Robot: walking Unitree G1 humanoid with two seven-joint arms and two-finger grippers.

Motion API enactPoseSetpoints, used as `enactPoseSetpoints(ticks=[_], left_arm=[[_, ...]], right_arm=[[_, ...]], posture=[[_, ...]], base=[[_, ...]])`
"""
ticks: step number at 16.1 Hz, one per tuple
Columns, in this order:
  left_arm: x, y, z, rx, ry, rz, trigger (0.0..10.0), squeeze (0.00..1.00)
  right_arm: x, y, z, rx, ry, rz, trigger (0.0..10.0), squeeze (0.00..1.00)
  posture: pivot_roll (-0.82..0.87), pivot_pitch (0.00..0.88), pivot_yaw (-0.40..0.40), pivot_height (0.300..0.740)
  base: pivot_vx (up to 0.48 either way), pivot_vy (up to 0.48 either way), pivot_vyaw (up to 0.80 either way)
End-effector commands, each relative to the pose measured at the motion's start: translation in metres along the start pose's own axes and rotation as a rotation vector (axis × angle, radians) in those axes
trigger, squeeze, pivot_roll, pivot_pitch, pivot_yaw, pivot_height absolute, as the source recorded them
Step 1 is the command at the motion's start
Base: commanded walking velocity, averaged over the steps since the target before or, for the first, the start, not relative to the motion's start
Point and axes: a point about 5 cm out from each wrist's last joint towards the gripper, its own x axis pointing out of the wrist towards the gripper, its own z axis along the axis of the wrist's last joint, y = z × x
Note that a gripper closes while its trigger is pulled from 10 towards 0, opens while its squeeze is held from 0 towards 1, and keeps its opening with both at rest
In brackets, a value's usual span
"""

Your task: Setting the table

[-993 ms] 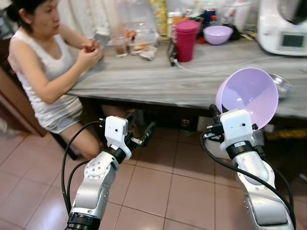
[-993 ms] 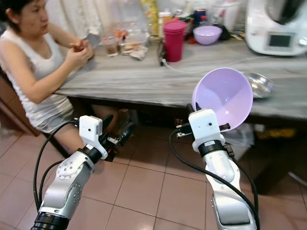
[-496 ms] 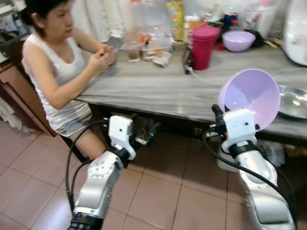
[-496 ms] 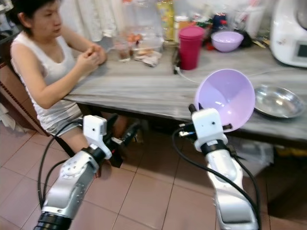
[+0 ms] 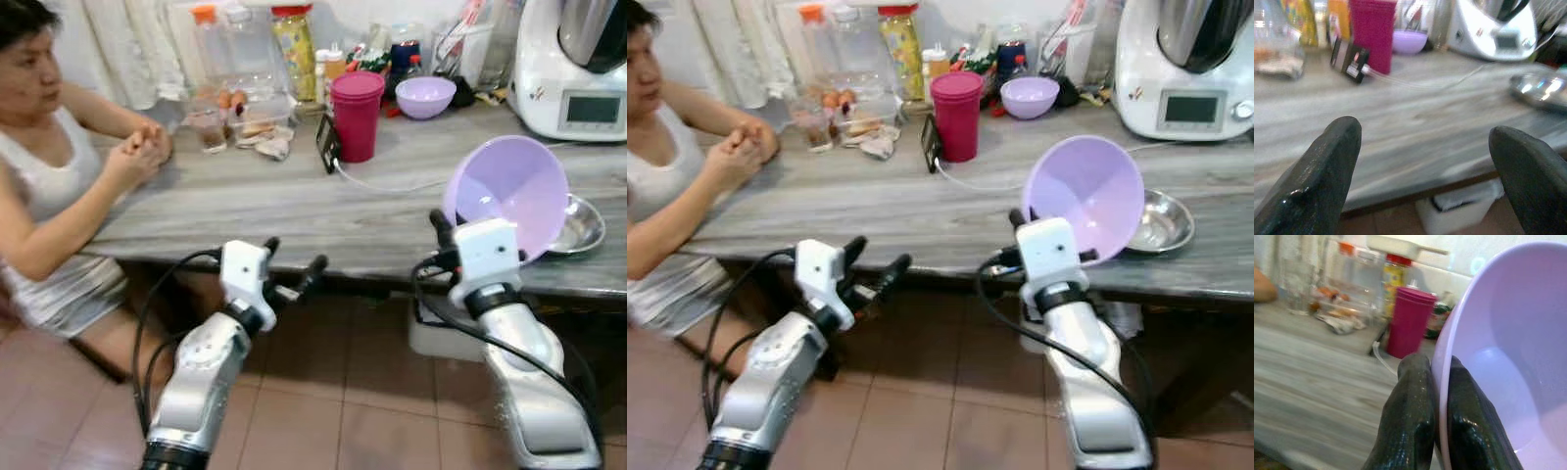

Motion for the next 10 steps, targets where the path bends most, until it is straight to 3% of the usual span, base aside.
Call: enactPoseSetpoints(ticks=[1, 4, 6, 7, 10], left_arm=[[0.0024, -0.0016, 0.0037, 0.005, -0.011, -0.015, 10.0, 0.00], [0.0025, -0.0029, 0.0031, 0.002, -0.008, -0.020, 10.0, 0.00], [0.0019, -0.0028, 0.0029, 0.003, -0.005, -0.021, 10.0, 0.00], [0.0009, -0.0033, 0.0024, 0.001, -0.002, -0.027, 10.0, 0.00], [-0.0023, -0.0049, 0.0022, -0.004, -0.001, -0.055, 10.0, 0.00]], right_arm=[[0.0005, -0.0038, 0.0038, -0.011, -0.015, -0.001, 10.0, 0.00], [0.0015, -0.0039, 0.0033, -0.008, -0.013, 0.003, 10.0, 0.00], [0.0025, -0.0027, 0.0030, -0.006, -0.009, 0.002, 10.0, 0.00], [0.0027, -0.0022, 0.0031, -0.005, -0.012, 0.003, 10.0, 0.00], [0.0029, -0.0016, 0.0027, -0.001, -0.015, 0.005, 10.0, 0.00]], posture=[[-0.28, 0.041, 0.086, 0.740], [-0.28, 0.040, 0.086, 0.740], [-0.28, 0.040, 0.086, 0.740], [-0.27, 0.038, 0.086, 0.740], [-0.27, 0.040, 0.086, 0.740]], base=[[0.262, 0.000, 0.00], [0.260, 0.000, 0.00], [0.259, 0.000, -0.80], [0.000, 0.000, -0.80], [0.000, 0.000, 0.00]])
